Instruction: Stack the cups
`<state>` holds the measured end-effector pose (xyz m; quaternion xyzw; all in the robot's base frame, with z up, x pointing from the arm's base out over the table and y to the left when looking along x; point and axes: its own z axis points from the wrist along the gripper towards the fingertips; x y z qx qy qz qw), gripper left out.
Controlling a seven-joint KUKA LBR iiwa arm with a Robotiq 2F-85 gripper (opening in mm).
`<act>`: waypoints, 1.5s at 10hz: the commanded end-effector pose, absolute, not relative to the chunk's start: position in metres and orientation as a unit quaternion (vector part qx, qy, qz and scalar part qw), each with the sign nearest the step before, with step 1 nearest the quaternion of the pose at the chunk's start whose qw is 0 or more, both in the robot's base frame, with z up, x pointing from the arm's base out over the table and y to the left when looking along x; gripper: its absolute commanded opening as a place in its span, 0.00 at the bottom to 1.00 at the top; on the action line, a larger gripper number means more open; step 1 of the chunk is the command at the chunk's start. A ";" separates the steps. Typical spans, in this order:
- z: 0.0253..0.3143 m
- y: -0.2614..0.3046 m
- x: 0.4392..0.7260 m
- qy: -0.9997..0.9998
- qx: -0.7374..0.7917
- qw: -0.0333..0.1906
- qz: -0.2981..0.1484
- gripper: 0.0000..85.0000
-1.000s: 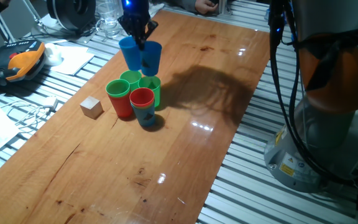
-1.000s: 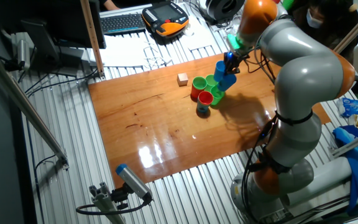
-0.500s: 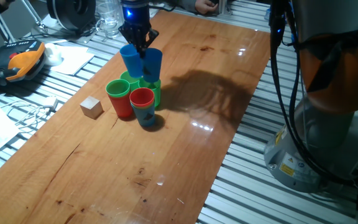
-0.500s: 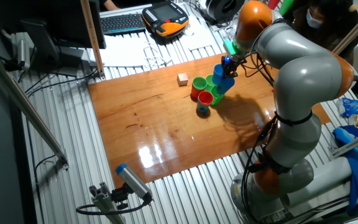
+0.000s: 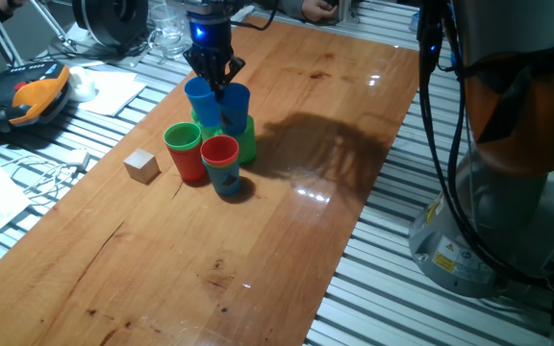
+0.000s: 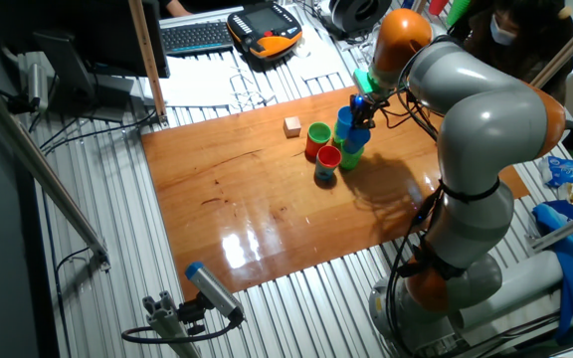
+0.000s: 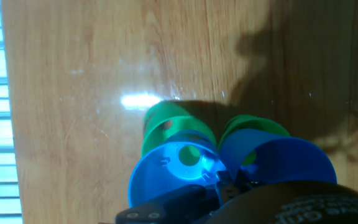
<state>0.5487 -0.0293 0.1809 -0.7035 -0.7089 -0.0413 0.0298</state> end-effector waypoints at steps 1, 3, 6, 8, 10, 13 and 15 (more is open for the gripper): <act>0.180 -0.029 0.550 -0.708 -0.704 0.026 -0.040 0.00; 0.174 -0.034 0.555 -0.712 -0.702 0.011 -0.027 0.00; 0.164 -0.041 0.564 -0.716 -0.697 0.011 -0.030 0.00; 0.162 -0.041 0.567 -0.716 -0.697 0.011 -0.031 0.00; 0.163 -0.042 0.567 -0.716 -0.697 0.012 -0.029 0.00; 0.163 -0.042 0.567 -0.721 -0.692 0.015 -0.029 0.20; 0.163 -0.042 0.567 -0.721 -0.692 0.014 -0.029 0.20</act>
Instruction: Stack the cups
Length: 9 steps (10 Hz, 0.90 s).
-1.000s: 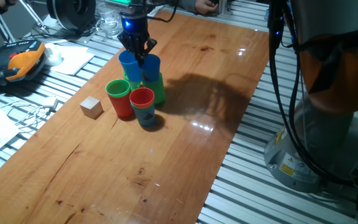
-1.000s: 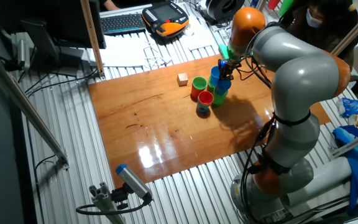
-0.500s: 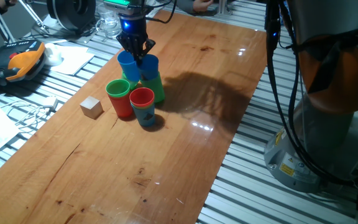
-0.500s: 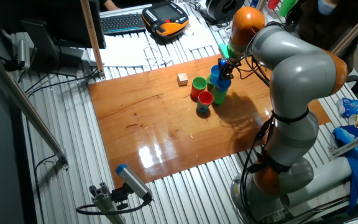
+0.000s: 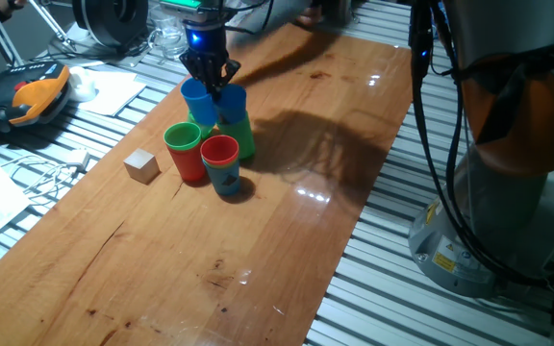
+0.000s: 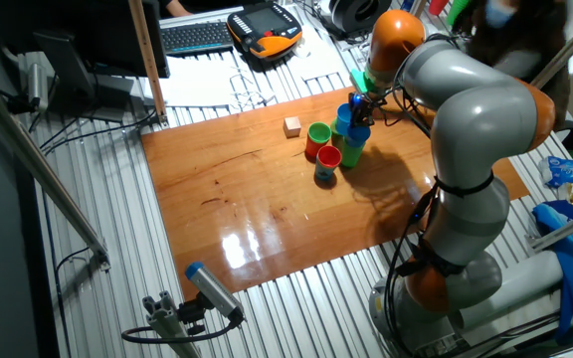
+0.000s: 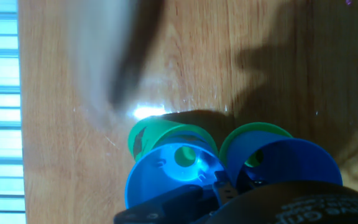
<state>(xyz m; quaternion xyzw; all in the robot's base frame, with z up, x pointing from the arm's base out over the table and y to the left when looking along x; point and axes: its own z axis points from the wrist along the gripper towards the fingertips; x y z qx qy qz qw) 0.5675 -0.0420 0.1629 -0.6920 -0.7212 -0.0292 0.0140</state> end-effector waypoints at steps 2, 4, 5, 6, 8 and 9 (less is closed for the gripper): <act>0.163 -0.042 0.568 -0.721 -0.692 0.013 -0.030 0.20; 0.163 -0.042 0.568 -0.721 -0.692 0.013 -0.030 0.20; 0.163 -0.042 0.568 -0.723 -0.690 0.014 -0.029 0.20; 0.163 -0.042 0.568 -0.724 -0.689 0.014 -0.029 0.20; 0.162 -0.042 0.568 -0.726 -0.687 0.015 -0.028 0.20; 0.159 -0.042 0.569 -0.724 -0.689 0.015 -0.028 0.20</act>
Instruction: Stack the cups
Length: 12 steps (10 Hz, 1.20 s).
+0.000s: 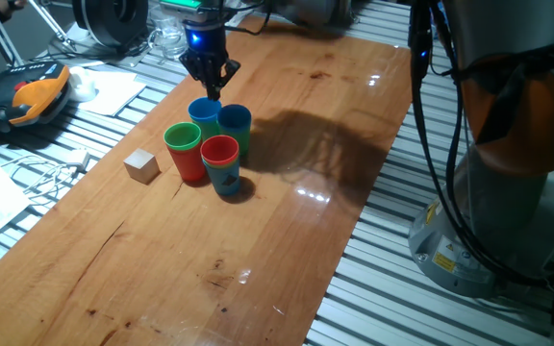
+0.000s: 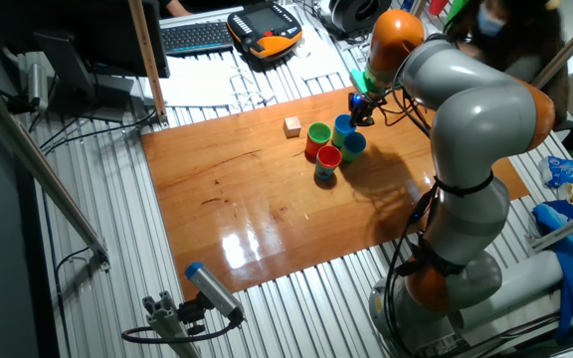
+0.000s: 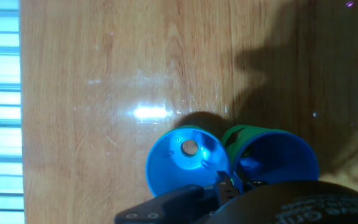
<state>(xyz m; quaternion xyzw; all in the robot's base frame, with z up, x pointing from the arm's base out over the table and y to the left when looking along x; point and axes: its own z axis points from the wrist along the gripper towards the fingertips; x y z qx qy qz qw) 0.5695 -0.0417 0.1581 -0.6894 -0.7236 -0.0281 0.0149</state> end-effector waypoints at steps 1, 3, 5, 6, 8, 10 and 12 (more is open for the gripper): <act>0.154 -0.042 0.570 -0.723 -0.690 0.016 -0.028 0.20; 0.147 -0.044 0.574 -0.723 -0.690 0.013 -0.027 0.40; 0.139 -0.044 0.574 -0.722 -0.691 0.008 -0.031 0.40; 0.132 -0.043 0.572 -0.723 -0.690 0.002 -0.031 0.40; 0.122 -0.039 0.570 -0.724 -0.689 -0.011 -0.028 0.40; 0.119 -0.039 0.571 -0.725 -0.688 -0.011 -0.029 0.40; 0.117 -0.039 0.571 -0.725 -0.688 -0.014 -0.035 0.40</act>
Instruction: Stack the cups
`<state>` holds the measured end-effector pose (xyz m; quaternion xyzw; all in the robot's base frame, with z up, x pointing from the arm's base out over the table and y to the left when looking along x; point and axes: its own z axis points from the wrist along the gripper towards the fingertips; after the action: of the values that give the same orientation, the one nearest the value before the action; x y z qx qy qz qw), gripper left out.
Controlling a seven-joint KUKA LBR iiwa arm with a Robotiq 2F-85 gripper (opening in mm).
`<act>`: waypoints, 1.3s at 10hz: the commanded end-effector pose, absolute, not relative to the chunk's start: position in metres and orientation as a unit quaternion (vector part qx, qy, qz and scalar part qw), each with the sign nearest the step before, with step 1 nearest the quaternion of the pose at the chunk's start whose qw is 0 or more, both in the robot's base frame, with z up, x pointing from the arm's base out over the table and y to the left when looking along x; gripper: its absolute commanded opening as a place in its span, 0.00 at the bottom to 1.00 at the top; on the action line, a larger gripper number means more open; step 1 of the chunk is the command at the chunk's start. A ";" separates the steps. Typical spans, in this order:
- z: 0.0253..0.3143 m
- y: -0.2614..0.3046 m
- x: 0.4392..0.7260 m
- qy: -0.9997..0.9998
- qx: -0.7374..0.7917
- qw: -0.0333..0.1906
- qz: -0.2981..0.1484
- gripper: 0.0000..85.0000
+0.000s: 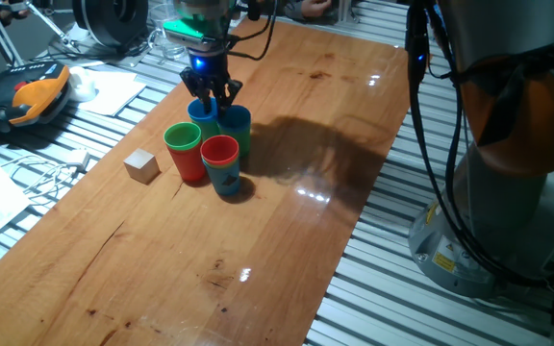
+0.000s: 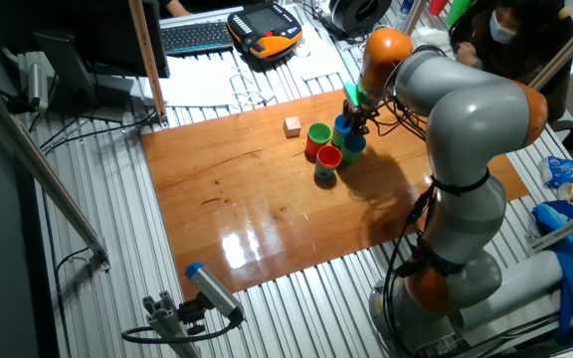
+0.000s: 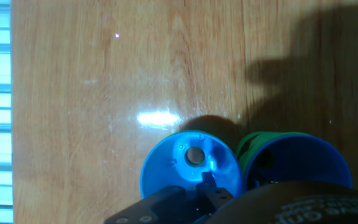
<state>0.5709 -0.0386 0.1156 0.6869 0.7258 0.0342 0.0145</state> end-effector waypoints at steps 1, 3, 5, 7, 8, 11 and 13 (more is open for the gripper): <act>0.113 -0.038 0.570 0.727 0.686 0.017 0.034 0.40; 0.105 -0.037 0.568 0.735 0.677 0.028 0.034 0.20; 0.106 -0.037 0.567 0.741 0.670 0.031 0.037 0.00; 0.115 -0.037 0.565 0.750 0.660 0.023 0.029 0.00; 0.128 -0.038 0.565 0.752 0.658 0.016 0.024 0.00; 0.177 -0.040 0.561 0.756 0.654 -0.001 0.007 0.00; 0.208 -0.040 0.556 0.756 0.655 -0.016 -0.007 0.00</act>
<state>0.5560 -0.0402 0.1769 0.6546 0.7557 -0.0073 -0.0169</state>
